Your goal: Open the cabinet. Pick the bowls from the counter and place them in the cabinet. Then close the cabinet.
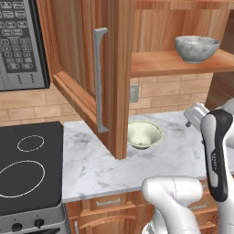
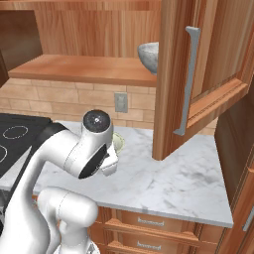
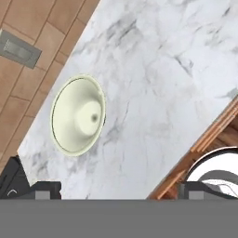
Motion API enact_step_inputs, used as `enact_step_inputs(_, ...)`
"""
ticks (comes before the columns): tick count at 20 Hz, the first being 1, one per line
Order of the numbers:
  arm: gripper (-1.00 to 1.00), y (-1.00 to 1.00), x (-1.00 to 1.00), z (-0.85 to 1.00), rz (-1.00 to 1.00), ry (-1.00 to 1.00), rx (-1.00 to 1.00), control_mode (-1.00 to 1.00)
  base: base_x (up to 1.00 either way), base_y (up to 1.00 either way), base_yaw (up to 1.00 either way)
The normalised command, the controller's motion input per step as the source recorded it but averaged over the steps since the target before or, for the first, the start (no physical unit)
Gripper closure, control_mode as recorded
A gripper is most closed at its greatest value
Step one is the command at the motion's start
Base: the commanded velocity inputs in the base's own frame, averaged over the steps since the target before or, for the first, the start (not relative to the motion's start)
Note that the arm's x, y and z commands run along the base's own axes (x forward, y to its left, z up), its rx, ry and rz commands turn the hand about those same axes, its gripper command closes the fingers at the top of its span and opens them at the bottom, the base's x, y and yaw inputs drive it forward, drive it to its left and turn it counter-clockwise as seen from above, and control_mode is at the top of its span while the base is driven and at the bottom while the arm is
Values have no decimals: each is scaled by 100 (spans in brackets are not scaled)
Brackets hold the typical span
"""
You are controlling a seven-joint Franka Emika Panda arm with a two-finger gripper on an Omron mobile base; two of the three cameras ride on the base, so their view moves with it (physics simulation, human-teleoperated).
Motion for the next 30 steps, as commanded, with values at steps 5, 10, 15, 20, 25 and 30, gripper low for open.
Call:
enact_step_inputs(5, -100, 20, 16, -43, 18, -15, 9, -100, 0, 0, 0)
enact_step_inputs(10, -100, 39, 20, -47, 8, -13, 7, -100, 0, 0, 0)
enact_step_inputs(15, -100, 23, 21, -34, 0, -7, 7, -100, 0, 0, 0)
enact_step_inputs(20, -100, 0, 24, -11, 0, -3, 6, -100, 0, 0, 0)
enact_step_inputs(25, -100, -6, 24, 0, 0, 0, 1, -100, 0, 0, 0)
enact_step_inputs(30, -100, 0, 34, -2, 0, 1, 1, -100, 0, 0, 0)
